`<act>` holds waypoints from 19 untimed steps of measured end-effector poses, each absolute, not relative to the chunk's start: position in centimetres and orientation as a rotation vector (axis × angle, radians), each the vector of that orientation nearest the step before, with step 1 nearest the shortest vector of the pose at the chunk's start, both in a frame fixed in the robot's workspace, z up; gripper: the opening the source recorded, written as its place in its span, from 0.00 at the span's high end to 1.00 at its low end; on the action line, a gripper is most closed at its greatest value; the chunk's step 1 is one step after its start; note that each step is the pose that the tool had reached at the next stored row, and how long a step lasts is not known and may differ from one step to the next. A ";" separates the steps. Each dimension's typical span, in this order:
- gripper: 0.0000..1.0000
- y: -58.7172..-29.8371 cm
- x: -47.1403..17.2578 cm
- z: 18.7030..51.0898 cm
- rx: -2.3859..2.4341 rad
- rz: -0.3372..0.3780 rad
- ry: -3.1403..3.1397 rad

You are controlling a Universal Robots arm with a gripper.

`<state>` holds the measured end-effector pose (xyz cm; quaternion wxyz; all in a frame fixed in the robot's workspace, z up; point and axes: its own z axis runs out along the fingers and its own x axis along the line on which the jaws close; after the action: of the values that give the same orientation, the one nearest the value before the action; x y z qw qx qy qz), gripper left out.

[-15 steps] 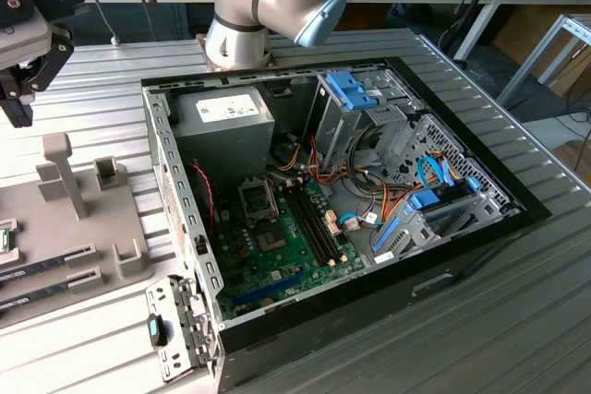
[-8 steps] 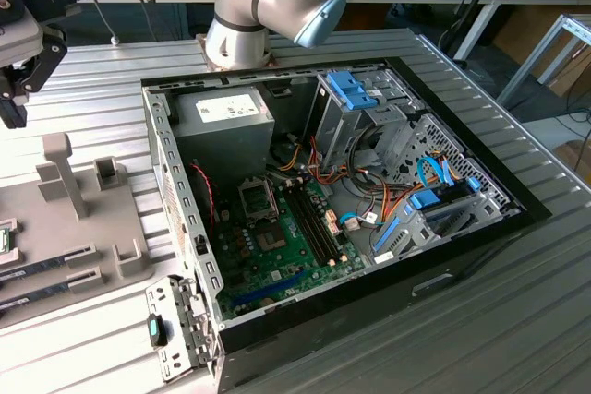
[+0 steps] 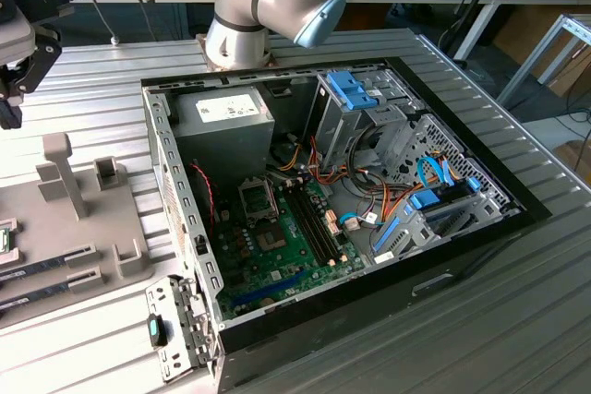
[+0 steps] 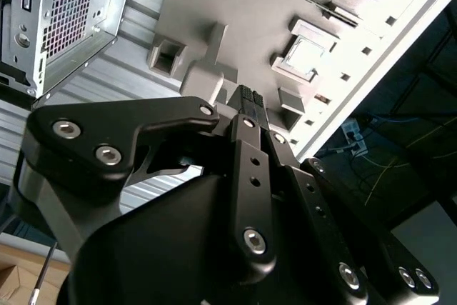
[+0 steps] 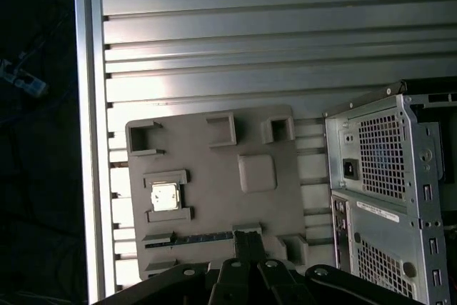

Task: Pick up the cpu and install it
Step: 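Reach for the cpu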

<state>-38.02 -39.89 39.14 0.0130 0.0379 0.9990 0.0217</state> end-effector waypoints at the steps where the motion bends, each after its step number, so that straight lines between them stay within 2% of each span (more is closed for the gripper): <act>1: 0.89 -39.9 -38.1 39.1 0.118 0.068 3.113; 19: 0.89 -39.9 -39.2 39.1 0.118 0.068 3.112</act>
<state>-39.24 -39.89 39.07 0.0131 0.0379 0.9990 0.0217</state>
